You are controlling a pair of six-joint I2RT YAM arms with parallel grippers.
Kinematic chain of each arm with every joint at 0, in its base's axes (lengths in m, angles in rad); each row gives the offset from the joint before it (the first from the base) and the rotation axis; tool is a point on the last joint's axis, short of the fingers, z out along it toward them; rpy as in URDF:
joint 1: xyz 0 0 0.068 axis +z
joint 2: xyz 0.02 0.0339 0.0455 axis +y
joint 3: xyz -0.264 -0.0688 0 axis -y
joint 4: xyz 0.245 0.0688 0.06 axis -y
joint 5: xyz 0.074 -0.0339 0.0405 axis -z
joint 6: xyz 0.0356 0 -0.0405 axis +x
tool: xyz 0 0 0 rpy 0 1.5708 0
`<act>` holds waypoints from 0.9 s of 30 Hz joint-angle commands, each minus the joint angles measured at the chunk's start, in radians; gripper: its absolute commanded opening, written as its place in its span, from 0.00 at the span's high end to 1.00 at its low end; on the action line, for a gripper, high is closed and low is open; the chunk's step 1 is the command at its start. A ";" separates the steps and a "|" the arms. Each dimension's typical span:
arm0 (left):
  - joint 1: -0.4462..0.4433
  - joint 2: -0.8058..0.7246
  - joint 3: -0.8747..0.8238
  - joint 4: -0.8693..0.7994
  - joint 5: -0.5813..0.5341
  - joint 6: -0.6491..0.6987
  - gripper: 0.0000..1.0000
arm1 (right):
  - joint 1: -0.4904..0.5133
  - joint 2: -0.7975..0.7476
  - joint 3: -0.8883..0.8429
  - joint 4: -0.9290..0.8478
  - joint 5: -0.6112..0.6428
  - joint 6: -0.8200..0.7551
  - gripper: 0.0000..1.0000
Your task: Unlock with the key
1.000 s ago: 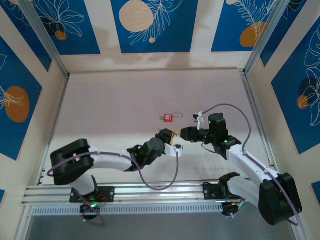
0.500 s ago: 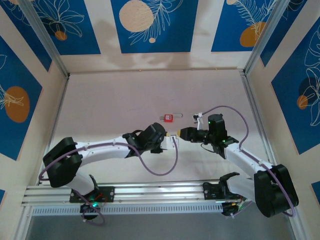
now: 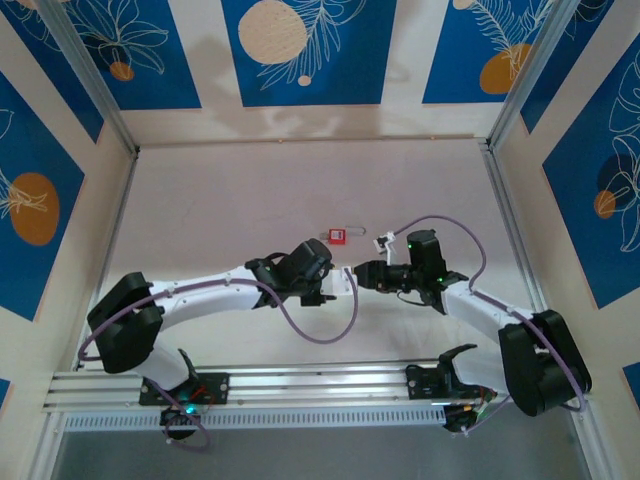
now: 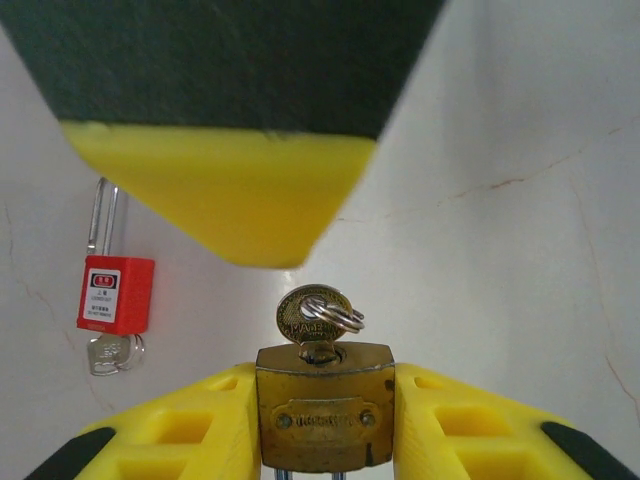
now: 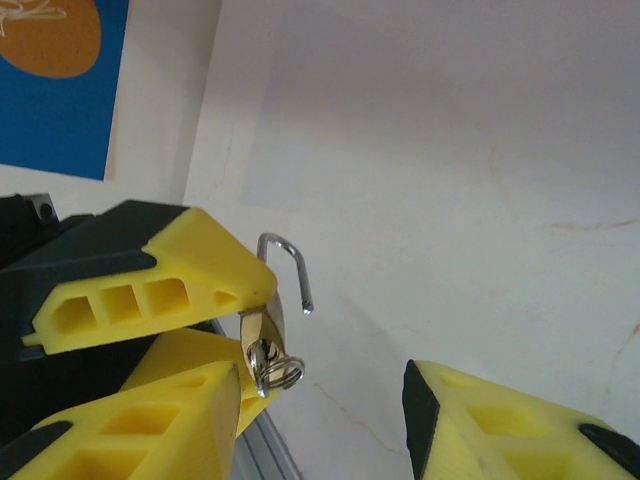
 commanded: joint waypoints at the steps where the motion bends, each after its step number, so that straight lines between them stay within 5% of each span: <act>1: 0.010 0.008 0.029 -0.015 0.028 -0.016 0.67 | 0.033 0.023 0.025 0.037 -0.039 0.015 0.52; 18: 0.010 0.006 0.040 -0.013 0.048 -0.036 0.66 | 0.131 0.112 0.052 0.132 -0.008 0.036 0.53; 27: 0.010 -0.006 0.037 0.000 0.059 -0.047 0.66 | 0.149 0.153 0.076 0.148 0.011 0.039 0.68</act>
